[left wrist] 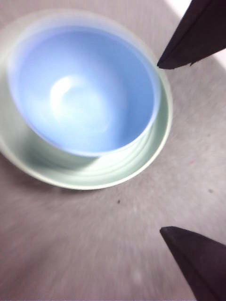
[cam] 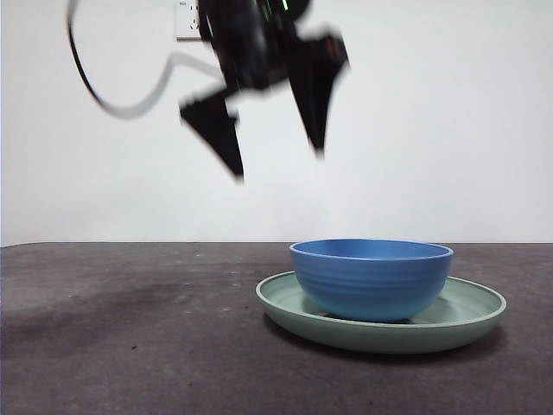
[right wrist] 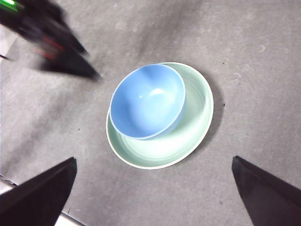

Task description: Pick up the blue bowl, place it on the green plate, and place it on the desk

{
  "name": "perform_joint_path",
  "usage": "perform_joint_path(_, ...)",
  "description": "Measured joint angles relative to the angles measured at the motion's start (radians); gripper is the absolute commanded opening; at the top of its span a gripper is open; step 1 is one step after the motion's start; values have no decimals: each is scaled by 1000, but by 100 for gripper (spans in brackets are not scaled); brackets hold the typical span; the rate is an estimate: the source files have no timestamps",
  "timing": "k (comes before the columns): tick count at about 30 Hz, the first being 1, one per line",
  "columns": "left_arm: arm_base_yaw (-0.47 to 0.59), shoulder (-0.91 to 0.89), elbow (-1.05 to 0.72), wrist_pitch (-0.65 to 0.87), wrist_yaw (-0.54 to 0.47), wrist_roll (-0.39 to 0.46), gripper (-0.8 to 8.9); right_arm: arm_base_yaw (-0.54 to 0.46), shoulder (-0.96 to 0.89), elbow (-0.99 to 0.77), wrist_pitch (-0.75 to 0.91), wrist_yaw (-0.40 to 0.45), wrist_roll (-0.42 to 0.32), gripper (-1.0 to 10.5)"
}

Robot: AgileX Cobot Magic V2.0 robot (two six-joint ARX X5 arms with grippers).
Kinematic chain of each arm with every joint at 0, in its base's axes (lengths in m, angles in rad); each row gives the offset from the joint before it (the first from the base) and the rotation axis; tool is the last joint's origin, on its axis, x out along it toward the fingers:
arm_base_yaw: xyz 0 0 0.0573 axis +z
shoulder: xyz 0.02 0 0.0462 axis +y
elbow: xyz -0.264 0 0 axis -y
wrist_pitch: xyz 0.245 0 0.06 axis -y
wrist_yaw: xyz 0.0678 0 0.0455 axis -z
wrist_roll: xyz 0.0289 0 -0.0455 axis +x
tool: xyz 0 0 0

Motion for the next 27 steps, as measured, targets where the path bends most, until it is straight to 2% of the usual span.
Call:
perform_joint_path(3, 35, -167, 0, -2, 0, 14, 572, 0, 0, 0, 0, 0, 0, 541)
perform_joint_path(7, 104, -342, -35, -10, 0, 15, 567, 0, 0, 0, -1, 0, 0, 541)
perform_joint_path(9, 120, -458, -117, 1, 0, 23, 567, 0, 0, 0, -5, 0, 0, 541)
perform_joint_path(12, 138, -677, -305, 111, 0, 43, 566, 0, 0, 0, -5, 0, 0, 541)
perform_joint_path(19, 147, -1016, -645, 282, 3, 98, 566, 0, 0, 0, -5, 0, 0, 541)
perform_joint_path(27, 147, -1308, -923, 333, 209, 142, 564, 0, 0, 0, -6, -1, 0, 541)
